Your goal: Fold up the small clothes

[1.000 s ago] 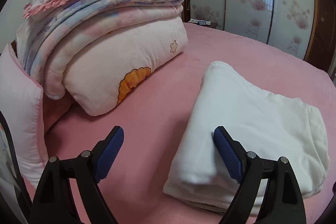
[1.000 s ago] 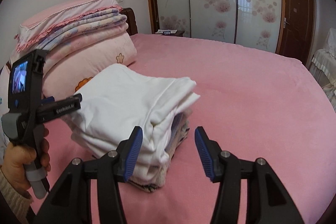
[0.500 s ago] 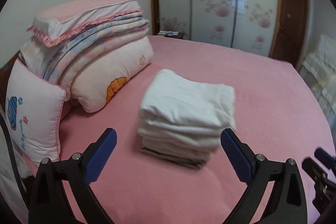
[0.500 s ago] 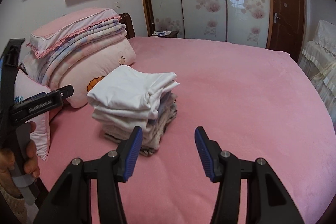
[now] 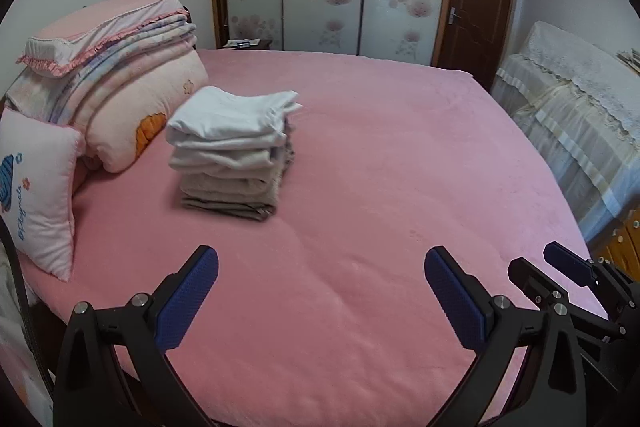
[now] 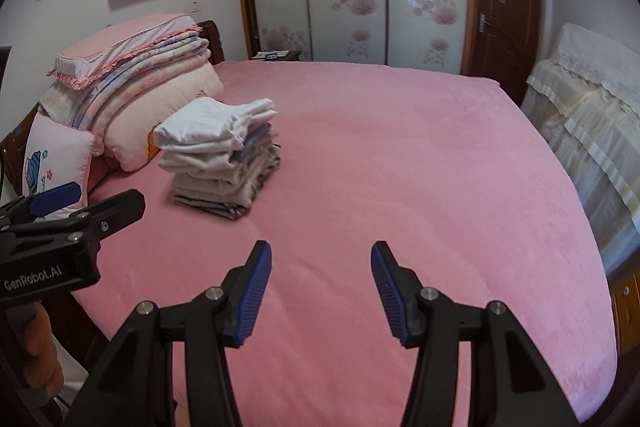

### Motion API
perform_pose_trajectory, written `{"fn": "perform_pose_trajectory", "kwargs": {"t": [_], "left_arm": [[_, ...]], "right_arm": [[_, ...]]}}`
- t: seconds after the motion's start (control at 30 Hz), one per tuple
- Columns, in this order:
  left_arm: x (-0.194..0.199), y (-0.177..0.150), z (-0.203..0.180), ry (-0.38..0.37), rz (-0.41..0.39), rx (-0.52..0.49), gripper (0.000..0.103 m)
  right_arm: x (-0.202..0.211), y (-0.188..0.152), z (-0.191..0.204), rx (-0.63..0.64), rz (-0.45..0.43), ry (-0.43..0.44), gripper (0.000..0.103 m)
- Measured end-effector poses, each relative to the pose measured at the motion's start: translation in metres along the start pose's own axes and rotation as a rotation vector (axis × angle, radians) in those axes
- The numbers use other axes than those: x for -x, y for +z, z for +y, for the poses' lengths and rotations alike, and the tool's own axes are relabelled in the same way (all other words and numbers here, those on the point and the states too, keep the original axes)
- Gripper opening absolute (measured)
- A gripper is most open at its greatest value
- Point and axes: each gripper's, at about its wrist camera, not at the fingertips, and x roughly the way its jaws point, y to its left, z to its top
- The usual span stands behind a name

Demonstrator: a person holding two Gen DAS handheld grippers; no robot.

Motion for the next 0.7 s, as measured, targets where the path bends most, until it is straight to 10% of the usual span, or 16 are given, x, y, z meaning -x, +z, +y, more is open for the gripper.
{"fn": "perform_pose_trajectory", "kwargs": {"t": [0.7], "left_arm": [[0.069, -0.068, -0.093, -0.037, -0.034, -0.032, 0.103]], "right_arm": [[0.083, -0.08, -0.071, -0.073, -0.06, -0.101, 0.057]]}}
